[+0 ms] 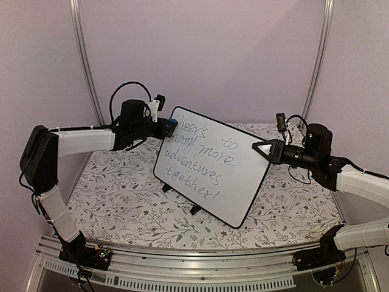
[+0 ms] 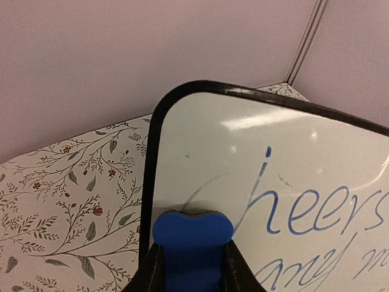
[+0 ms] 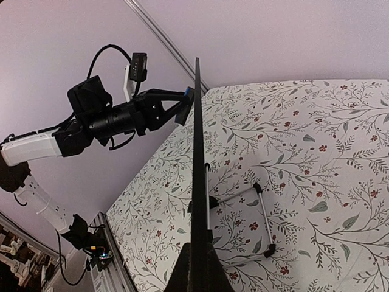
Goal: Erase the whiteboard
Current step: Erase the center of the whiteboard.
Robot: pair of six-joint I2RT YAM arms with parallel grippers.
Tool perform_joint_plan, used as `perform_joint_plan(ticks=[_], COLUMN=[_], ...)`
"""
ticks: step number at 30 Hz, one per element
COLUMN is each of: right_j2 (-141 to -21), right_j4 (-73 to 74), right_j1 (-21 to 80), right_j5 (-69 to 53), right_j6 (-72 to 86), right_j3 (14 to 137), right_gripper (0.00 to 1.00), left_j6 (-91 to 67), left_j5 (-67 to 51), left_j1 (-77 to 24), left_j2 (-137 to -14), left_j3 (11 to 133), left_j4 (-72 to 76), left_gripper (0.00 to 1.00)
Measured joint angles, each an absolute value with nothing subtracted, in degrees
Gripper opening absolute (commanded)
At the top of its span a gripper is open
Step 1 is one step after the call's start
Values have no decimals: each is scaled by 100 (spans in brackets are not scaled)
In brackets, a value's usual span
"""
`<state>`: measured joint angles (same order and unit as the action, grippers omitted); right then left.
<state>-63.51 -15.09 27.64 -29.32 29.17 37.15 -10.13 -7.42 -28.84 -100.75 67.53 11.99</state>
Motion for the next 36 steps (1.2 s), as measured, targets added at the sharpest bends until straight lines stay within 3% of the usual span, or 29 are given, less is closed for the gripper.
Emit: perform_joint_plan(ticks=[12, 36], right_j2=[-6497, -6615], right_j4=[-1592, -1175], right_j1=[2762, 2746], right_j5=[-3273, -3286], right_j6=[2665, 2639], right_j3=[3715, 3997], right_gripper=[0, 0], left_j6=[-943, -1533], left_j5=[-972, -580], left_j1=[-2821, -2904], left_j2=[-10318, -9631], left_j3=[8099, 6473], left_j4=[687, 8], left_gripper=[0, 0])
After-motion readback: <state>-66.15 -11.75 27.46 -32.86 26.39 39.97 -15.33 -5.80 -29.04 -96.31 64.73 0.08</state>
